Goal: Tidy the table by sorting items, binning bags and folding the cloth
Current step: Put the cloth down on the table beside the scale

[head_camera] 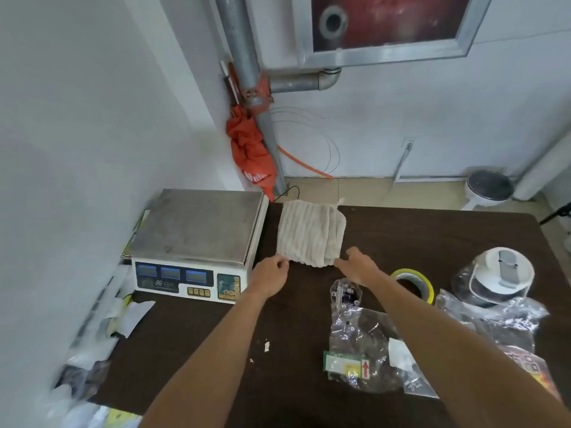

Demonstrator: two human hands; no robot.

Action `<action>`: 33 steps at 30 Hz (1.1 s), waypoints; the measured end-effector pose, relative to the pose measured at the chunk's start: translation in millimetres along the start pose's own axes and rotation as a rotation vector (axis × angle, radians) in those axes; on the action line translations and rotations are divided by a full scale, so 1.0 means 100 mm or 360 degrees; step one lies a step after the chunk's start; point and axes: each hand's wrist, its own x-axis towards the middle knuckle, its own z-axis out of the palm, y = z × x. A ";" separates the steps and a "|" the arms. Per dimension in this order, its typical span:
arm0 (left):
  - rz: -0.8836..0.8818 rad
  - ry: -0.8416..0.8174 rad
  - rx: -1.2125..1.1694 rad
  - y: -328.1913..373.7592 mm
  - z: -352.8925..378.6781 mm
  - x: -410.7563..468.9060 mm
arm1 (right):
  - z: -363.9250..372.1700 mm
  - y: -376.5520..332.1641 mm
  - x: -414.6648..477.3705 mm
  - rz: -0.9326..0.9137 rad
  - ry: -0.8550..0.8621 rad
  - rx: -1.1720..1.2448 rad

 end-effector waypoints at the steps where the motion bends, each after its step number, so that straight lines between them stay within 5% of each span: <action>1: -0.0012 0.0005 -0.0012 -0.02 -0.01 0.06 | 0.02 -0.05 0.04 0.0032 0.0008 0.0067; 15: -0.0341 -0.0214 -0.0333 -0.07 0.01 0.50 | 0.22 -0.20 0.46 0.0289 0.0081 0.0764; 33: -0.0376 -0.0299 -0.0732 -0.08 0.07 0.13 | 0.14 -0.62 -0.03 -0.0041 0.0265 0.1336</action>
